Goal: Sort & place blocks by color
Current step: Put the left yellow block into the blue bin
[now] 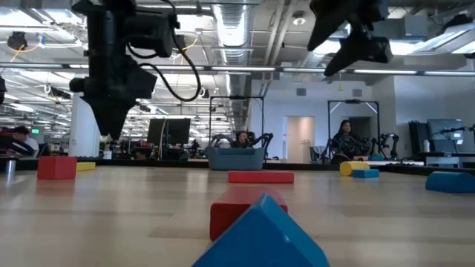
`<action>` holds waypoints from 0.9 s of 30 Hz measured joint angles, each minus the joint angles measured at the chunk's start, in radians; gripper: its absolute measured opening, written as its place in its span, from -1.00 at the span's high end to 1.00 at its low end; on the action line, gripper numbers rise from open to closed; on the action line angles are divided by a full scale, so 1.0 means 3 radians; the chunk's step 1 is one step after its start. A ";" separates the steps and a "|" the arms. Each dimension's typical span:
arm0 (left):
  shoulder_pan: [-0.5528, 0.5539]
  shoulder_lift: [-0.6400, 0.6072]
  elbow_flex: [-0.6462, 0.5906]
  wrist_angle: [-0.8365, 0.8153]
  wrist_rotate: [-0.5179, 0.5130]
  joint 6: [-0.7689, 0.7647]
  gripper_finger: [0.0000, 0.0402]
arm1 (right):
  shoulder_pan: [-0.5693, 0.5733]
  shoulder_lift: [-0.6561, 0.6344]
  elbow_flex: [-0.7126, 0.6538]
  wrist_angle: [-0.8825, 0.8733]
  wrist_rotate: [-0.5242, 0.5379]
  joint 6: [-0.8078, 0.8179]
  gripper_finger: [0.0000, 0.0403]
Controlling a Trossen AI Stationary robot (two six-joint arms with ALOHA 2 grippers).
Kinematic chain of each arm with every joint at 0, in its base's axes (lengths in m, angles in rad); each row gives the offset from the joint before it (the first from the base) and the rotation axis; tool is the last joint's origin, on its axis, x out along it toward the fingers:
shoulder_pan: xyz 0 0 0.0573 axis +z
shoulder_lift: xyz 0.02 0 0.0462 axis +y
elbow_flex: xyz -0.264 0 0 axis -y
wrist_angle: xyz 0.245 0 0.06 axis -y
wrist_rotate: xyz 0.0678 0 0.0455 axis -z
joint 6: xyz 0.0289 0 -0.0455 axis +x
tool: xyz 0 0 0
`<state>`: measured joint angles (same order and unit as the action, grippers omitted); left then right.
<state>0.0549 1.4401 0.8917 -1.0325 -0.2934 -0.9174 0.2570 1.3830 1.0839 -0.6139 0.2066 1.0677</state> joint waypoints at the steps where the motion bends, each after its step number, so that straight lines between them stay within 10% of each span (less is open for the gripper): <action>1: -0.0035 0.0008 -0.0033 0.0023 -0.0015 -0.0088 0.10 | 0.0037 -0.0001 -0.0002 -0.0064 0.0003 0.0062 -0.31; 16: -0.0060 0.0065 -0.0101 0.0015 0.0095 -0.0850 0.10 | 0.0149 -0.0053 -0.0007 -0.0881 0.0144 0.0085 -0.31; 27: 0.0691 0.0065 -0.0101 -0.0090 -0.0093 -0.0176 0.10 | 0.0099 -0.0075 -0.0005 -0.0964 0.0396 0.0066 -0.31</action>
<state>0.2623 1.4597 0.8614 -1.0595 -0.3212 -0.9703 0.2867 1.3606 1.0824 -0.9030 0.3255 1.0876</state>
